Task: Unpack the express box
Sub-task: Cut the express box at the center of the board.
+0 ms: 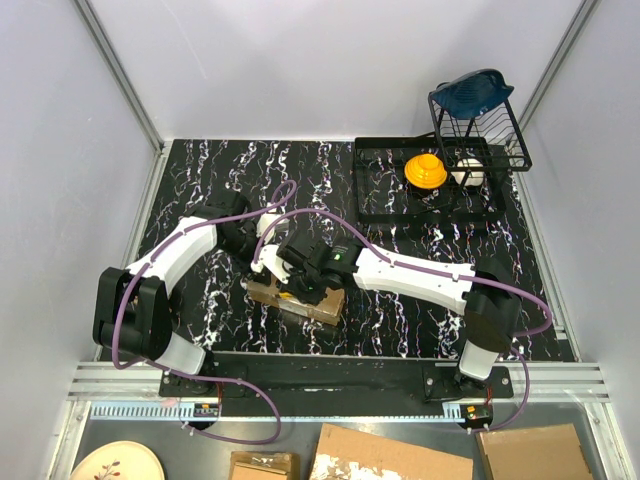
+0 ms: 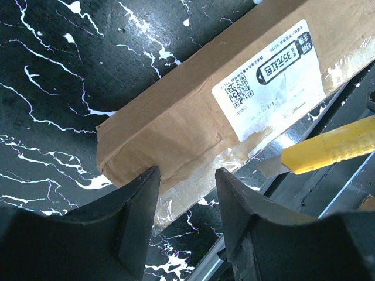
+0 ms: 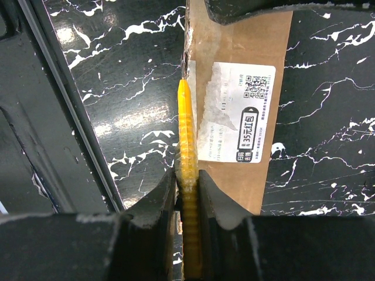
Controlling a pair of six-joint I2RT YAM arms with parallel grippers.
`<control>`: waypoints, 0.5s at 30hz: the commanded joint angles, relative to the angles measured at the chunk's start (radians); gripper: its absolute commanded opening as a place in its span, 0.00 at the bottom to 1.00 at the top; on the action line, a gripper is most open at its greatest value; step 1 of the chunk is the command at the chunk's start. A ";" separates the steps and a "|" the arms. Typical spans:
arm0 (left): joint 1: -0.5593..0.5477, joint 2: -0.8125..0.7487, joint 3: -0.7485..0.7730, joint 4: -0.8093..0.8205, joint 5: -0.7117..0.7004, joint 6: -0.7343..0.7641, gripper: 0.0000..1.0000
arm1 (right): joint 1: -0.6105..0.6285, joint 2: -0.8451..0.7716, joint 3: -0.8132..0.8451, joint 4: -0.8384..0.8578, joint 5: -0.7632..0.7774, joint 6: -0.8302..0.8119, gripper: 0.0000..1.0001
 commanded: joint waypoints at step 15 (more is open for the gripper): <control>0.010 0.045 -0.023 0.059 -0.049 0.045 0.50 | -0.015 -0.033 0.005 0.018 0.022 -0.010 0.00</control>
